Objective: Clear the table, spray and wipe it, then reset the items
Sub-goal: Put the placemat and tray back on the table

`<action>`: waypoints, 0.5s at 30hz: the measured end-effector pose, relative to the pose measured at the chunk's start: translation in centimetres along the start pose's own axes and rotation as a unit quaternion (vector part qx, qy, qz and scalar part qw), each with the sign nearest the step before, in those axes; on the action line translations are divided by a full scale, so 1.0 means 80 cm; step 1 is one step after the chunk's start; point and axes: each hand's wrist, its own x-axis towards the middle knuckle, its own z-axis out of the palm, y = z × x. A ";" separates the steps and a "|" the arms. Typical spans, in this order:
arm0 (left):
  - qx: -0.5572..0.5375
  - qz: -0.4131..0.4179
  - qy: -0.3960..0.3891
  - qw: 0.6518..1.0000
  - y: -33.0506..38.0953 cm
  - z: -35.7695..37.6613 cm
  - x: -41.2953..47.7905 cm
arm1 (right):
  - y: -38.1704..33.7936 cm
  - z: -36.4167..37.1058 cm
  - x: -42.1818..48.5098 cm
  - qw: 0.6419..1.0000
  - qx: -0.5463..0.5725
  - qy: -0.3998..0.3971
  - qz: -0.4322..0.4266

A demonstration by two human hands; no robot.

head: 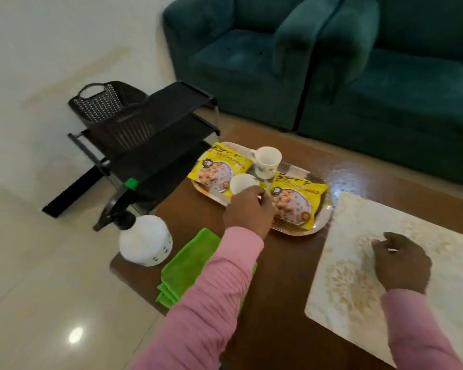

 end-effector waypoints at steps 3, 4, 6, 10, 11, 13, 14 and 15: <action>-0.047 -0.059 0.083 0.994 -0.033 -0.033 0.046 | -0.054 0.046 0.004 0.998 0.007 -0.049 -0.032; -0.062 -0.088 0.101 0.989 -0.046 -0.041 0.061 | -0.070 0.057 0.005 0.997 0.008 -0.062 -0.033; -0.063 -0.145 0.116 0.981 -0.070 -0.050 0.090 | -0.085 0.071 0.011 0.997 0.004 -0.078 -0.024; -0.075 -0.230 0.113 0.964 -0.103 -0.050 0.139 | -0.085 0.084 0.030 0.995 0.018 -0.096 0.035; -0.088 -0.250 0.114 0.957 -0.107 -0.047 0.148 | -0.083 0.086 0.032 0.993 0.029 -0.105 0.046; -0.142 -0.303 0.122 0.934 -0.110 -0.048 0.162 | -0.082 0.086 0.034 0.990 0.052 -0.119 0.058; -0.167 -0.318 0.121 0.925 -0.117 -0.044 0.170 | -0.082 0.087 0.036 0.989 0.055 -0.123 0.061; -0.186 -0.324 0.109 0.921 -0.118 -0.046 0.175 | -0.083 0.088 0.038 0.988 0.057 -0.127 0.066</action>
